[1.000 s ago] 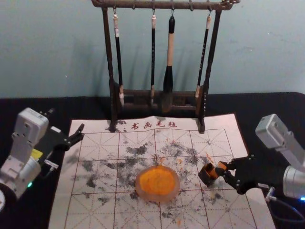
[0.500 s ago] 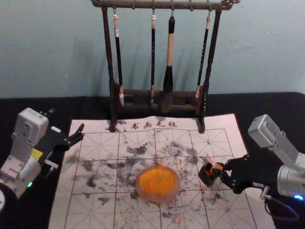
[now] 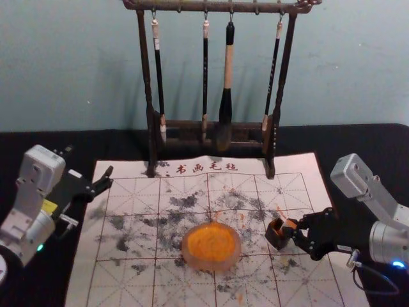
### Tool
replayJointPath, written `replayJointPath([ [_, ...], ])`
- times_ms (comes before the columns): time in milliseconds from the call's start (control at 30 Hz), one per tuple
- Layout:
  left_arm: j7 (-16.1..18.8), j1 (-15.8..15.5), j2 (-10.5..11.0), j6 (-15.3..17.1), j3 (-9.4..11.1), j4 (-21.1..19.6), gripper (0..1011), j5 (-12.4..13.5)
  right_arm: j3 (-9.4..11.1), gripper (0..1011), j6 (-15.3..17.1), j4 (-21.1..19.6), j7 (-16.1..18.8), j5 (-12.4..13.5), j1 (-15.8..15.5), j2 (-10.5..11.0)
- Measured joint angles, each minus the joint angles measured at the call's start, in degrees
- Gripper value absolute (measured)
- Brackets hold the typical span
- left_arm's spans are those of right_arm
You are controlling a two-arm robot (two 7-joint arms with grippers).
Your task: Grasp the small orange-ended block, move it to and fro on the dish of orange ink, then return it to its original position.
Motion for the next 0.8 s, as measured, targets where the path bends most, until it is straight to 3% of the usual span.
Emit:
replayJointPath([
  [667, 0.0, 0.0, 0.0, 0.0, 0.0, 0.0, 1001, 0.0, 0.09, 108, -0.08, -0.11, -0.19, 0.03, -0.1, 0.07],
  [800, 0.0, 0.0, 0.0, 0.0, 0.0, 0.0, 1001, 0.0, 0.1, 205, -0.08, -0.11, -0.23, 0.03, -0.11, 0.08],
])
